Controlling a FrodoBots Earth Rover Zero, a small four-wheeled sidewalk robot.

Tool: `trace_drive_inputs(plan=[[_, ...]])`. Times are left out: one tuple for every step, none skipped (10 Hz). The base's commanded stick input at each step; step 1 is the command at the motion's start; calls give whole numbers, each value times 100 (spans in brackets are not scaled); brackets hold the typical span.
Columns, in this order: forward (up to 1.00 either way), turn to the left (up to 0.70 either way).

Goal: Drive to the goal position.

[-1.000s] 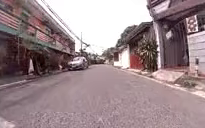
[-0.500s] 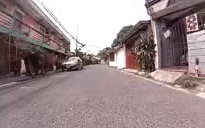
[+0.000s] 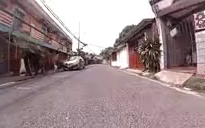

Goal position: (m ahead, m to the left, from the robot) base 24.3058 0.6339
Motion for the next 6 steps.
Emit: trace_drive_inputs(plan=[[50, 6], [50, 6], [50, 6], [50, 6], [50, 6], [50, 6]])
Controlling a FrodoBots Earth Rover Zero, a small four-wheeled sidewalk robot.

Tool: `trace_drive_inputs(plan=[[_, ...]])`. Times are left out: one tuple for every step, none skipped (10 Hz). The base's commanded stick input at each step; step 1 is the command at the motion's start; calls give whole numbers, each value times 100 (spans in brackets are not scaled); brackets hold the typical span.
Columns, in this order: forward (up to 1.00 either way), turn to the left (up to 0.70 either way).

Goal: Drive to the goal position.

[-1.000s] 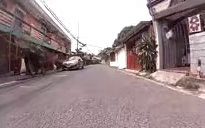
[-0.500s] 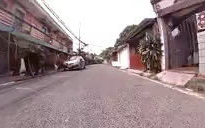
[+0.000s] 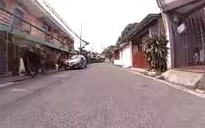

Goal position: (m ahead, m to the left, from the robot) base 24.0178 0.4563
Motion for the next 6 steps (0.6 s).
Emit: trace_drive_inputs(plan=[[50, 6], [50, 6], [50, 6], [50, 6], [50, 6], [50, 6]])
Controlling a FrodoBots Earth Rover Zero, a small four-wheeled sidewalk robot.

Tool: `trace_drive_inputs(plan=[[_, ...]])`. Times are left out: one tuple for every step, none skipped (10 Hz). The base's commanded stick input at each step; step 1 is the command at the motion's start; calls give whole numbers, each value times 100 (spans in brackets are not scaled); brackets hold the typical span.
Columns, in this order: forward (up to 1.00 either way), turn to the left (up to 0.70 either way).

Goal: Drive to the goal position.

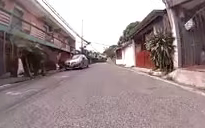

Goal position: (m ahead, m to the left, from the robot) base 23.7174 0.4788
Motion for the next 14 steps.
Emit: trace_drive_inputs(plan=[[50, 6], [50, 6], [50, 6], [50, 6], [50, 6], [50, 6], [50, 6], [50, 6], [50, 6], [50, 6], [50, 6], [50, 6], [50, -17], [50, -44]])
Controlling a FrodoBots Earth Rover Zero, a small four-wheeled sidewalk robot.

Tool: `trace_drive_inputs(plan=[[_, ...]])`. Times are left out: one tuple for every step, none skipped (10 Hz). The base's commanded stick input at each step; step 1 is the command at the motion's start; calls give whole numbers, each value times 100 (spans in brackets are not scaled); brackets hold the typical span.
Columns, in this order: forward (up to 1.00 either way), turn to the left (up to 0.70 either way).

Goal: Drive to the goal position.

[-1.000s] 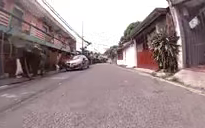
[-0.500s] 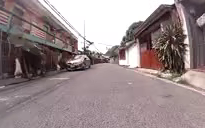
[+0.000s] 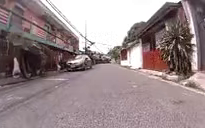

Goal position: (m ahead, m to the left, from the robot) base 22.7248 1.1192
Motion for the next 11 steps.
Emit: trace_drive_inputs(plan=[[50, -24], [50, 6], [50, 6], [50, 6], [50, 6], [50, 6], [50, 6], [50, 6], [50, 6], [50, 6], [50, 6]])
